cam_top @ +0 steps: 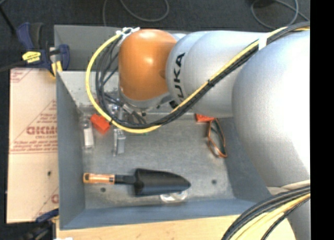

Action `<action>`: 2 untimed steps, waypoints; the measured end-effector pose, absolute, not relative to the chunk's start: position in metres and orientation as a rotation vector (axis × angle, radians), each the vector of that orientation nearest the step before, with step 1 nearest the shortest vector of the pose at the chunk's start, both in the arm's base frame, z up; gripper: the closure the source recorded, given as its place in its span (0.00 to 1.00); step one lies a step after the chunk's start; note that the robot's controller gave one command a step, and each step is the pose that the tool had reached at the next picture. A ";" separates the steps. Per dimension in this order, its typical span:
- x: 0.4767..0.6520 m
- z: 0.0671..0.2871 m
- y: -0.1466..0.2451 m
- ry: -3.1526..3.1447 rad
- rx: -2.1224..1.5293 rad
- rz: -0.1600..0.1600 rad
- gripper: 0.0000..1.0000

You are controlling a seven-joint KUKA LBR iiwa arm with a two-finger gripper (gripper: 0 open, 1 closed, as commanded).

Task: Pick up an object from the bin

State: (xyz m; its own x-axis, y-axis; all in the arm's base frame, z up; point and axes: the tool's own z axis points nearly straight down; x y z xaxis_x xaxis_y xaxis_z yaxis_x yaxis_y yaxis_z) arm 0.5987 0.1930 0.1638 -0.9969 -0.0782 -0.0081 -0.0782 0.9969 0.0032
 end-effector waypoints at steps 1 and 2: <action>0.590 0.105 0.212 3.128 0.051 0.006 0.00; 0.574 0.084 0.187 3.135 -0.061 0.009 0.00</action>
Offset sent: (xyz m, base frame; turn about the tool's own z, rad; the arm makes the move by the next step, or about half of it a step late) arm -0.0403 -0.0821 -0.0926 -0.1432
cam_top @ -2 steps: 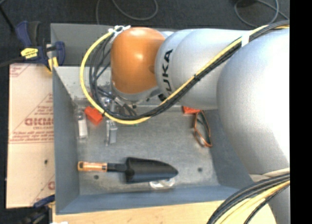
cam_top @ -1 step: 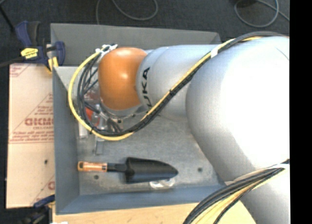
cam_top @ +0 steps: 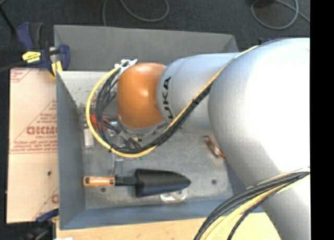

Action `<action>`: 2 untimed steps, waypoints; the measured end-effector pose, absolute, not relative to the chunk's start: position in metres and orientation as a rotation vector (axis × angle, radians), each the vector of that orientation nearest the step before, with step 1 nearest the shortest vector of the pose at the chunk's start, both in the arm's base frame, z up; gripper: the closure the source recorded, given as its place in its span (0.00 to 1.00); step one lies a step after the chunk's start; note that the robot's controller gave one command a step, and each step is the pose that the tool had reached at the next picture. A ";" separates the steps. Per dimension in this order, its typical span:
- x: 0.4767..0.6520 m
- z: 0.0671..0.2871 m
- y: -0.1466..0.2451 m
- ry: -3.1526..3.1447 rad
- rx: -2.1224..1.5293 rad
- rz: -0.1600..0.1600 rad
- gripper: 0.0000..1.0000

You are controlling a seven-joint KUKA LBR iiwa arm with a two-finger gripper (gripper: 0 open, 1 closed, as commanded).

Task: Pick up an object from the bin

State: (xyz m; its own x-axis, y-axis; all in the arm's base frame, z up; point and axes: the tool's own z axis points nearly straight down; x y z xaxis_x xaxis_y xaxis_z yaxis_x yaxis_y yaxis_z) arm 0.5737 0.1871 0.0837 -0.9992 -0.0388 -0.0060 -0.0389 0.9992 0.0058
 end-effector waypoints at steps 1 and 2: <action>0.559 0.085 0.154 3.090 -0.492 -0.002 0.00; 0.547 0.090 0.144 3.049 -0.698 0.004 0.00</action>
Offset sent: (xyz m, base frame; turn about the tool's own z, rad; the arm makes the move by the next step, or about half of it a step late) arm -0.0451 -0.0610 0.0109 -0.1632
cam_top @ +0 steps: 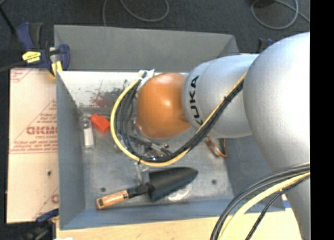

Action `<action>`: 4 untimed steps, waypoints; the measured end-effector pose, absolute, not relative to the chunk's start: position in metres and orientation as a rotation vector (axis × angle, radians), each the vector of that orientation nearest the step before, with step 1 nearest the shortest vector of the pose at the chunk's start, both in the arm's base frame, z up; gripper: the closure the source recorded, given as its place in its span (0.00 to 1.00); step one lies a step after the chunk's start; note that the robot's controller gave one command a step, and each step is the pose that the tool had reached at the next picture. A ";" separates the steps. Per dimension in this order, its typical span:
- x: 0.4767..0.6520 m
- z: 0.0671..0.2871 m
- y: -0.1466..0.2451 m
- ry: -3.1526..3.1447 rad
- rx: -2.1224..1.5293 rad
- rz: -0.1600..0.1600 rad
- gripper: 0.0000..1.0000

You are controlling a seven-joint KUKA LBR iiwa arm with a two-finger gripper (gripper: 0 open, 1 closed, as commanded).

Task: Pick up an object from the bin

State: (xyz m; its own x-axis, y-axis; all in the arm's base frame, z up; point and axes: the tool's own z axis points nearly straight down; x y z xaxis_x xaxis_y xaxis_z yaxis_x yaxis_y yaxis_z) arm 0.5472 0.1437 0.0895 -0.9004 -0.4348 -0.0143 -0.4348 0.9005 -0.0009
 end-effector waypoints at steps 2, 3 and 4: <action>0.535 0.111 0.114 3.059 -0.657 0.001 0.00; 0.543 0.119 0.088 2.973 -0.962 0.002 0.00; 0.527 0.092 0.054 2.994 -0.886 0.000 0.00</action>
Offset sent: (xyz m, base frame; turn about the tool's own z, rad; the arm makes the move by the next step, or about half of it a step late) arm -0.0407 -0.0411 0.0449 -0.2883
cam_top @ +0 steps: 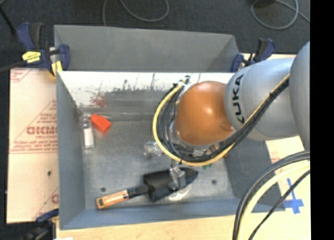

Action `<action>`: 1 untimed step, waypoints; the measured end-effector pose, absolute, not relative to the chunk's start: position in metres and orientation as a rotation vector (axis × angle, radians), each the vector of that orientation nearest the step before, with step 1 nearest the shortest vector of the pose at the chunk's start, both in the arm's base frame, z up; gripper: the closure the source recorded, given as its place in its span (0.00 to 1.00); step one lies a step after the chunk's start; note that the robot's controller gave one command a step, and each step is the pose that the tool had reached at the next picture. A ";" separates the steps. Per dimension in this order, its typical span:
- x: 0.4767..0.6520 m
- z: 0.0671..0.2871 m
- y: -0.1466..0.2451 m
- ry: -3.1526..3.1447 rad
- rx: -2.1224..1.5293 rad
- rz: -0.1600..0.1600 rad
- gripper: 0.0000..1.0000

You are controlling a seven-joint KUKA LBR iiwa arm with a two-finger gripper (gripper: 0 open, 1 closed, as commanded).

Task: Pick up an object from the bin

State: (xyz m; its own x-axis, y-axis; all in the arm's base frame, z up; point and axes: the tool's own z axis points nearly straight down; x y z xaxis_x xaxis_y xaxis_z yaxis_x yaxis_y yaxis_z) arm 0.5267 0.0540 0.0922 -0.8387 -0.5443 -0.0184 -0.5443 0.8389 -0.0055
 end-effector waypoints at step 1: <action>0.513 0.075 0.049 2.740 -1.476 -0.003 1.00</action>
Offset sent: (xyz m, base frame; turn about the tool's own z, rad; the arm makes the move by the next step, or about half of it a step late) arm 0.0000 0.0000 0.0000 0.0000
